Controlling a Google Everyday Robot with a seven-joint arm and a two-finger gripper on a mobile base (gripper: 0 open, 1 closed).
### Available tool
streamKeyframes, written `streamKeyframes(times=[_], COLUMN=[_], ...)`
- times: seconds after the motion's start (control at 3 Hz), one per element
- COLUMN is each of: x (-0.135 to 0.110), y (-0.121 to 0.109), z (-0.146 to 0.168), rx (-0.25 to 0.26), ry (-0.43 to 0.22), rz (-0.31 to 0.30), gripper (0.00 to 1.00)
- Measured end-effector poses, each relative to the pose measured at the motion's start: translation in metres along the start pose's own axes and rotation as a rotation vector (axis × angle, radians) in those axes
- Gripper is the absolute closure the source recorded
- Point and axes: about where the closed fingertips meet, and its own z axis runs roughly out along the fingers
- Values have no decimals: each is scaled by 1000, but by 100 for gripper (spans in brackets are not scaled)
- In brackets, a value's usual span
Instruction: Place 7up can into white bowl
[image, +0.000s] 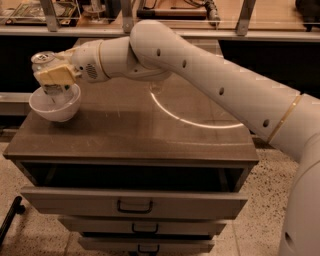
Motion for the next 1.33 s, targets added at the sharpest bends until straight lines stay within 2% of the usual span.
streamKeyframes(times=[0.33,0.67,1.0,1.33], x=[9,24,46,54], y=[-7,-28,-48,-64], z=[-16,-62,-119,-176], rx=[16,84,168,214], ry=[-4,-22,-5,-46], rz=[17,59,74,53], gripper=[0,0,0,0])
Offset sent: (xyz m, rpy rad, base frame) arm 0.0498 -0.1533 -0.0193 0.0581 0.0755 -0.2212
